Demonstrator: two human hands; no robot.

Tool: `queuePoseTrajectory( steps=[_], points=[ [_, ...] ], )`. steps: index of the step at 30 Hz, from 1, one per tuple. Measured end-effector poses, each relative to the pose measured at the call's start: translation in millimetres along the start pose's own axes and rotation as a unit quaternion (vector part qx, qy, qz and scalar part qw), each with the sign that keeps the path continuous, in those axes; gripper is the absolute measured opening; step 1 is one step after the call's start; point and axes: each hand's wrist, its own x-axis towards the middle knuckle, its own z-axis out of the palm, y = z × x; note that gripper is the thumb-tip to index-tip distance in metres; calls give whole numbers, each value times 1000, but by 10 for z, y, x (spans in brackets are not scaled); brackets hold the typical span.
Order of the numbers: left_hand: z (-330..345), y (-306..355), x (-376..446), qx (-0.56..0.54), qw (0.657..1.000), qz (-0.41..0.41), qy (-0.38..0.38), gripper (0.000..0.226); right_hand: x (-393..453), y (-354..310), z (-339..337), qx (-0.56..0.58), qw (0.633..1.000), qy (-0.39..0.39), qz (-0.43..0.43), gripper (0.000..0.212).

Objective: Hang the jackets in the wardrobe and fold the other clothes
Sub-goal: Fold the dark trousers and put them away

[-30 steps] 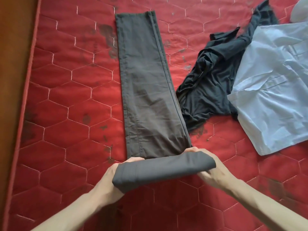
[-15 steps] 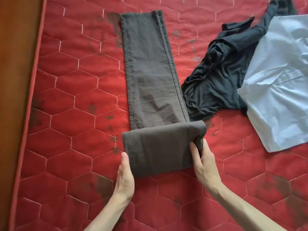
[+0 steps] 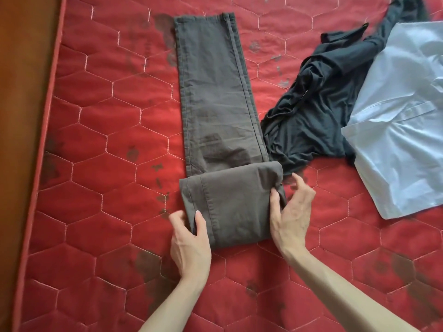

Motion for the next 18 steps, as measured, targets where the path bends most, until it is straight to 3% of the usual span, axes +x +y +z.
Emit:
queuePoseTrajectory(
  steps=[3, 6, 9, 12, 18],
  points=[
    [17, 0, 122, 82, 976, 195, 50, 43, 71, 37, -26, -63, 972, 0, -228, 59],
    [152, 82, 264, 187, 915, 357, -35, 59, 132, 46, 38, -135, 899, -94, -405, 61],
    [265, 102, 373, 267, 864, 413, -107, 68, 178, 124, 115, -165, 892, -147, -395, 70],
    [297, 23, 498, 277, 858, 413, -126, 72, 197, 287, 120, -157, 911, -173, -339, 80],
    [348, -32, 553, 270, 855, 421, -133, 75, 223, 382, 175, -135, 913, -190, -336, 83]
  ],
)
